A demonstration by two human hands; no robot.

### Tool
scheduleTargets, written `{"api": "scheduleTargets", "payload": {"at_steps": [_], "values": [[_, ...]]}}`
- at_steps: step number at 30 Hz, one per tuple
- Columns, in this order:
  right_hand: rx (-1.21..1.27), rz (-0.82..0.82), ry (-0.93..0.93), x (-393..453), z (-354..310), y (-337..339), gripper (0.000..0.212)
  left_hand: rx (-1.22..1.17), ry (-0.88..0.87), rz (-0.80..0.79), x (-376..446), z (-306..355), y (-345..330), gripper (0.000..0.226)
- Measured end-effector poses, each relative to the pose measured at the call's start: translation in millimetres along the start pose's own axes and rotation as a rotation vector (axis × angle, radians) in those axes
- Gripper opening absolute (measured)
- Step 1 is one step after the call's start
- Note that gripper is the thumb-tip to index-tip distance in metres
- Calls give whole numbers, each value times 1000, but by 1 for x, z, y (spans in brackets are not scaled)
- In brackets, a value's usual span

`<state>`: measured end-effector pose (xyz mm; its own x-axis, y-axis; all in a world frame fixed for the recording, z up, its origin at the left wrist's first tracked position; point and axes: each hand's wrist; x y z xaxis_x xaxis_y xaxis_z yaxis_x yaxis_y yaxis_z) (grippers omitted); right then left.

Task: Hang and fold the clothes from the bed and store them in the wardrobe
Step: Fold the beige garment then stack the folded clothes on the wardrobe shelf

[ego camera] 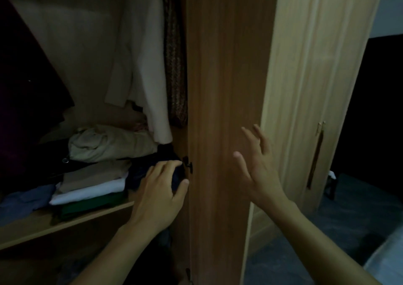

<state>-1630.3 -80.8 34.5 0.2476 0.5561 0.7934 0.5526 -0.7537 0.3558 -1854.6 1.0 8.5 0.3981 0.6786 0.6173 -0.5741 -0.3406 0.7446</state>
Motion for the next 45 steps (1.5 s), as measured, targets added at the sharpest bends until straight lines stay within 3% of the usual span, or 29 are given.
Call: {"api": "scheduleTargets", "payload": {"at_steps": [8, 13, 17, 27, 31, 41, 45], "values": [[164, 23, 10, 43, 57, 5, 82, 80, 23, -3, 30, 30, -31, 41], [331, 31, 6, 42, 68, -1, 79, 135, 44, -21, 40, 33, -40, 41], [305, 65, 99, 38, 56, -3, 77, 108, 47, 20, 46, 41, -44, 43], [613, -102, 210, 27, 32, -51, 75, 189, 77, 0, 30, 21, -36, 43], [703, -134, 227, 36, 25, -81, 58, 190, 76, -13, 21, -1, -26, 42], [557, -289, 297, 54, -16, -155, 55, 168, 14, 7, 18, -71, -1, 52], [372, -284, 327, 65, -40, -189, 69, 160, 27, 1, 26, -115, 10, 57]]}}
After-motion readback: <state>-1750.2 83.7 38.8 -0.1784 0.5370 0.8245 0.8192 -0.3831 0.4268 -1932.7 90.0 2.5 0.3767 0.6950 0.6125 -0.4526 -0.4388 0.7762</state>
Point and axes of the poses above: each hand's wrist, its own x-axis towards the middle knuckle, its own y-axis out of the back of the hand, z = x × y, and after that the axes turned 15 degrees about x, right-handed
